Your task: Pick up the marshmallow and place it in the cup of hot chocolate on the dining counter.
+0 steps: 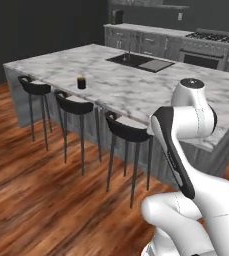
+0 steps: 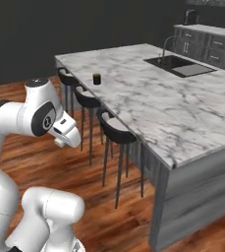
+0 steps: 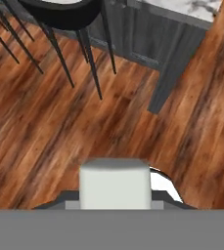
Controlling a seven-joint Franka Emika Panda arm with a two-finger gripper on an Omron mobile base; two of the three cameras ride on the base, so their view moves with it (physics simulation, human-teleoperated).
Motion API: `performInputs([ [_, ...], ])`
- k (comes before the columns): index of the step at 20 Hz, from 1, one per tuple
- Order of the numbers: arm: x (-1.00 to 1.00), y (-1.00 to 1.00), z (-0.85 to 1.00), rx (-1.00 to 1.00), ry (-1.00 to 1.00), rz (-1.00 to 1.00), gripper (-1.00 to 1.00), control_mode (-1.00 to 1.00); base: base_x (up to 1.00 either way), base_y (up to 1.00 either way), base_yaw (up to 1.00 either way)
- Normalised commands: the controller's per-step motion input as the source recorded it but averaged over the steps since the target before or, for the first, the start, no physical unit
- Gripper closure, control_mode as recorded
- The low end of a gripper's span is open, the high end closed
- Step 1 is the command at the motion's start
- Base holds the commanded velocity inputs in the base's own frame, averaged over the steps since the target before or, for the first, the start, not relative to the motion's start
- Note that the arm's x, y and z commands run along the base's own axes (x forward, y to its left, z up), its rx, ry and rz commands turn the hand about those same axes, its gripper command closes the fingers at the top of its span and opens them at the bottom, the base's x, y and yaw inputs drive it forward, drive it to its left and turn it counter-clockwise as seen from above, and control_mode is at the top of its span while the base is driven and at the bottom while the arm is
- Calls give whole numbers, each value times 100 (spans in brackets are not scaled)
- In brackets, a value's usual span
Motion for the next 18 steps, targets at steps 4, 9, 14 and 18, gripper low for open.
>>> performInputs([
  [4,0,0,0,0,0,0,100,100,46,100,-30],
  [9,0,0,0,0,0,0,100,100,52,100,-26],
  [14,0,0,0,0,0,0,100,100,59,100,-30],
  [18,0,0,0,0,0,0,100,100,64,100,-32],
])
